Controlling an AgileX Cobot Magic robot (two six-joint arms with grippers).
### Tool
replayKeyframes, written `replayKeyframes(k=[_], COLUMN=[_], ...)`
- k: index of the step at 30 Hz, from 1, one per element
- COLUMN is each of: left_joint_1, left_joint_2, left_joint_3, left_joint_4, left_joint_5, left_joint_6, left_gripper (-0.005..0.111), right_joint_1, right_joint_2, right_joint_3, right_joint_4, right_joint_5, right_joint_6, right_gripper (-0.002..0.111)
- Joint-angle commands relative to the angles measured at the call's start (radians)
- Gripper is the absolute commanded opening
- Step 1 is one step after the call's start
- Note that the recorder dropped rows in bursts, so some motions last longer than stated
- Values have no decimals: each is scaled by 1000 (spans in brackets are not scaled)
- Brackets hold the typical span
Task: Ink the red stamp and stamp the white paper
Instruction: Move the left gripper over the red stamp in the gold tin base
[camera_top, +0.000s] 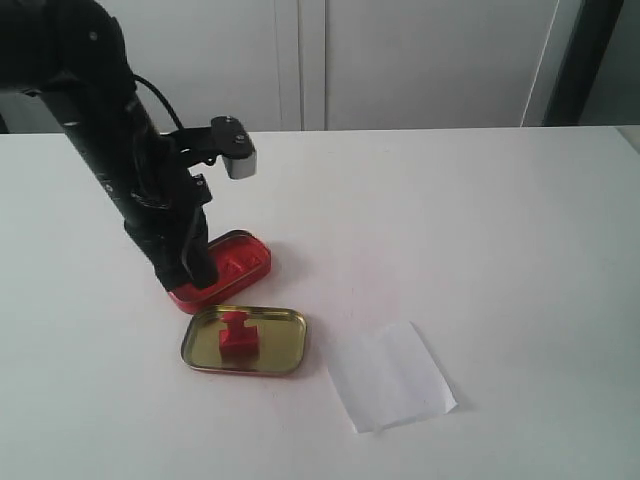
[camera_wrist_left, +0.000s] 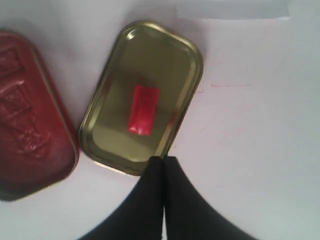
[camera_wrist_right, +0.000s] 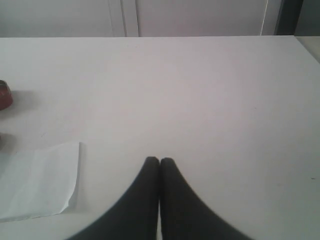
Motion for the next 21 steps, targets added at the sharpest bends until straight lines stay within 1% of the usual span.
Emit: replayKeyframes(k=[1, 6, 9, 14, 17, 21], left_joint_1=[-35, -55, -55, -55, -72, -115], left_joint_2=[28, 64, 69, 69, 69, 69], left_joint_3=[-30, -39, -39, -39, -39, -41], left_joint_4=[-18, 34, 42, 69, 92, 151], left_joint_5=[18, -2, -28, -32, -28, -35], left_joint_6=[67, 72, 55, 41, 11, -1], left_gripper=[0, 0, 0, 0, 0, 0], right_joint_1=[-6, -6, -6, -6, -6, -6], right_joint_2=[-5, -5, -5, -5, -5, -5], right_joint_3=[6, 6, 6, 6, 6, 6], right_joint_4=[1, 1, 1, 1, 1, 1], right_joint_5=[-14, -14, -14, -14, -14, -14], right_joint_6=[-2, -2, -2, -2, -2, -2], right_gripper=[0, 0, 0, 0, 0, 0])
